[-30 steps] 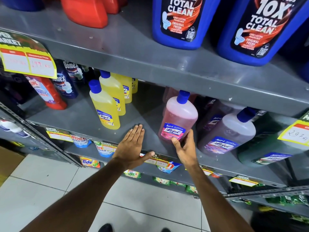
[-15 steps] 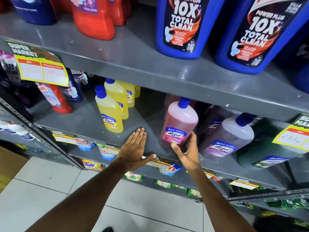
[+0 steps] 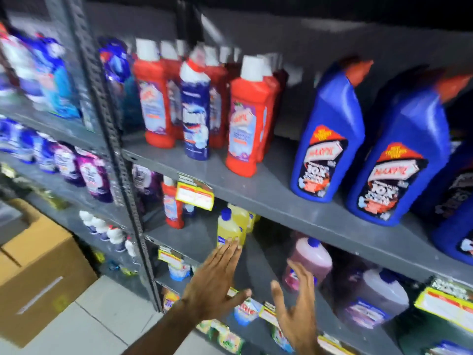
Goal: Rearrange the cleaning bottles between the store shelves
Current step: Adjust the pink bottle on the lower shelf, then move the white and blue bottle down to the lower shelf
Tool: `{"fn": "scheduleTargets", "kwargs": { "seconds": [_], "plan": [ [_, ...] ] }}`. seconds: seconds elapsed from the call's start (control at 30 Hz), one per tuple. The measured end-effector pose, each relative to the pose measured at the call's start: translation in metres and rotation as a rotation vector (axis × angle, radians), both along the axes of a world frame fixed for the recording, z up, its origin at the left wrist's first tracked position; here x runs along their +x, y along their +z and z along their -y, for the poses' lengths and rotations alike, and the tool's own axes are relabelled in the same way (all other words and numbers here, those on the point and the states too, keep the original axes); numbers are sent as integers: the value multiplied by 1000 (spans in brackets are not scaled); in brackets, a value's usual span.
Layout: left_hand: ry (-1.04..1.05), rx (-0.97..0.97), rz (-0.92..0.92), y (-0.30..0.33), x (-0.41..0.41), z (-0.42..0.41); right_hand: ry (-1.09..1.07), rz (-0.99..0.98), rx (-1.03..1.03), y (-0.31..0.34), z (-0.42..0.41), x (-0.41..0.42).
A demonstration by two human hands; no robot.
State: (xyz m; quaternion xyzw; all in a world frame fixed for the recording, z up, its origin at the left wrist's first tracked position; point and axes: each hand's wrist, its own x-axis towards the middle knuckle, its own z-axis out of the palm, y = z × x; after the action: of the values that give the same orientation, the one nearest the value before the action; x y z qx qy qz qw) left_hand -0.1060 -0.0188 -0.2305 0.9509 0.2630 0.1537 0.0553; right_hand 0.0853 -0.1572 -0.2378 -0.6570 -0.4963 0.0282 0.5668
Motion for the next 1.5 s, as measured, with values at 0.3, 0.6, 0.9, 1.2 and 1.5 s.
{"fn": "scheduleTargets", "kwargs": {
  "seconds": [0.3, 0.6, 0.9, 1.2, 1.5],
  "plan": [
    [226, 260, 183, 112, -93, -36, 330, 87, 199, 130, -90, -82],
    [486, 278, 129, 177, -143, -124, 329, 40, 189, 208, -201, -111],
    [464, 161, 51, 181, -157, -211, 123, -104, 20, 226, -289, -121],
    [359, 204, 42, 161, -159, -253, 111, -238, -29, 219, -327, -119],
    [381, 200, 100, 158, -154, -254, 110, -241, -38, 216, -325, -117]
  ]
}}
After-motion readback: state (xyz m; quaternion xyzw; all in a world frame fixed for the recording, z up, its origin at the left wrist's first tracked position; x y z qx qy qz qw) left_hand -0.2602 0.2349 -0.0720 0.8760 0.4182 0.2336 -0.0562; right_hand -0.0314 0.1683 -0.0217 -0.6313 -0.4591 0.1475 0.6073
